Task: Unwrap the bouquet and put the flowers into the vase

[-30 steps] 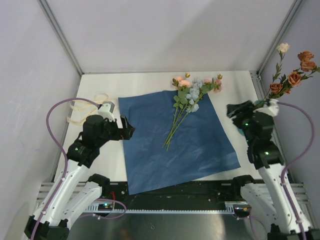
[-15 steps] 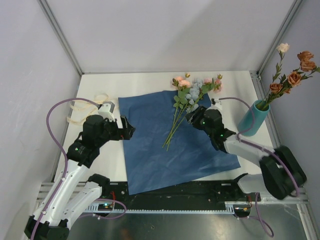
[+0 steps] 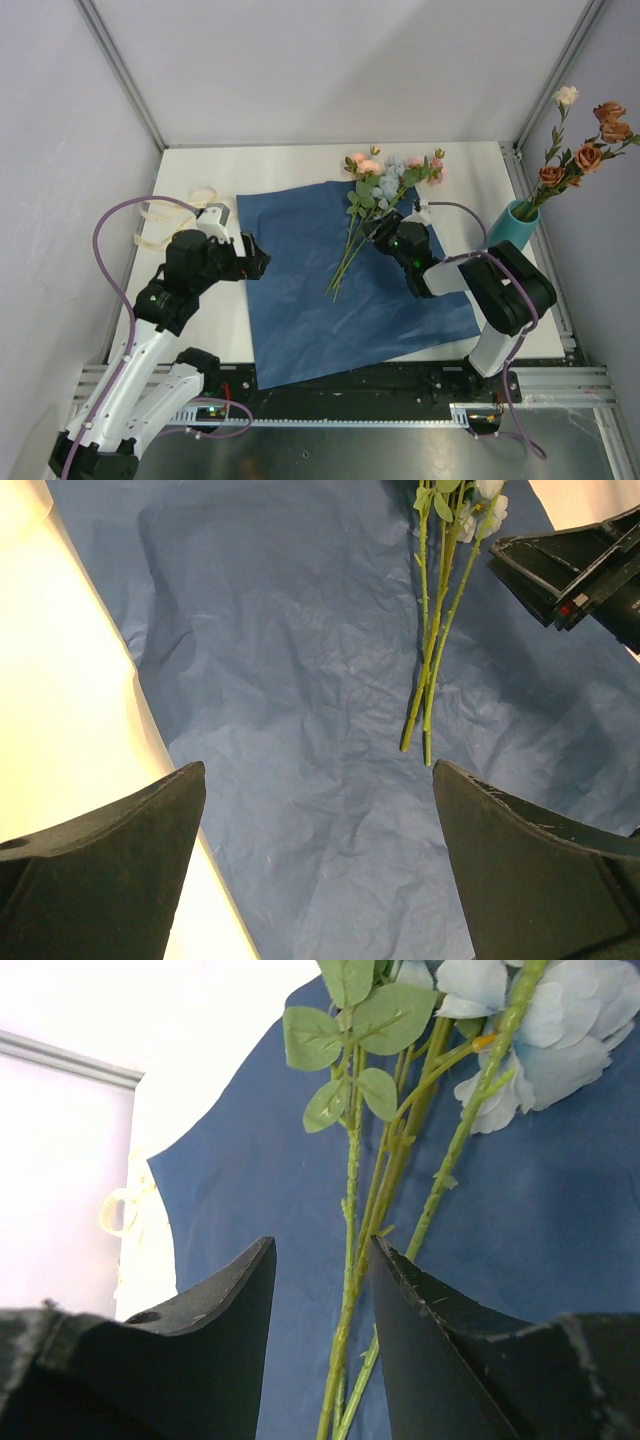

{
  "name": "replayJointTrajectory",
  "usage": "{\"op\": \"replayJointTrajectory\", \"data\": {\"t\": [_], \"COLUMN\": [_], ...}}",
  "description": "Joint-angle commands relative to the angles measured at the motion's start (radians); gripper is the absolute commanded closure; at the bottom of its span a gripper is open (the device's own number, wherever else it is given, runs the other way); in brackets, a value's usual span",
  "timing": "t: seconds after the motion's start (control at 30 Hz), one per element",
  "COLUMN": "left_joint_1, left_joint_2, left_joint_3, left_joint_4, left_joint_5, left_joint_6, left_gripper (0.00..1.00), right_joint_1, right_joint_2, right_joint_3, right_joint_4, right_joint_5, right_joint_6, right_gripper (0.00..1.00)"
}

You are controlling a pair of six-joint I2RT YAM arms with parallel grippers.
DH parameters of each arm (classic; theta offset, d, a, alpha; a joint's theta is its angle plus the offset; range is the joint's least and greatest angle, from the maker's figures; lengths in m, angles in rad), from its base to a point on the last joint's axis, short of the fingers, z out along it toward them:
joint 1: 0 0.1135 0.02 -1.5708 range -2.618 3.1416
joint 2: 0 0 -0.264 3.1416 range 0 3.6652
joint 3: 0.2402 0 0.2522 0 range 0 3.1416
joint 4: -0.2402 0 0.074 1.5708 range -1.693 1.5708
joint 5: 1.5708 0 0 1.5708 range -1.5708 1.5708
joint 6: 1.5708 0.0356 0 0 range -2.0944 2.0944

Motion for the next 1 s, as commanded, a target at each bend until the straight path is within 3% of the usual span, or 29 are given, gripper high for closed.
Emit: {"op": "replayJointTrajectory", "data": {"t": [0.0, 0.97], "left_joint_1": [0.007, 0.007], "left_joint_2": [-0.005, -0.004], "left_joint_3": [-0.005, -0.005], "left_joint_4": [0.011, 0.010], "left_joint_5": [0.018, 0.018], "left_joint_6": [0.018, 0.018], "left_gripper": [0.00, 0.00], "right_joint_1": [-0.010, -0.017], "right_joint_2": [0.037, 0.189], "right_joint_3": [0.005, 0.031], "right_joint_4": [0.109, 0.138], "right_joint_5": [0.058, 0.122], "right_joint_6": [0.028, 0.050], "right_gripper": [0.53, 0.63]}}
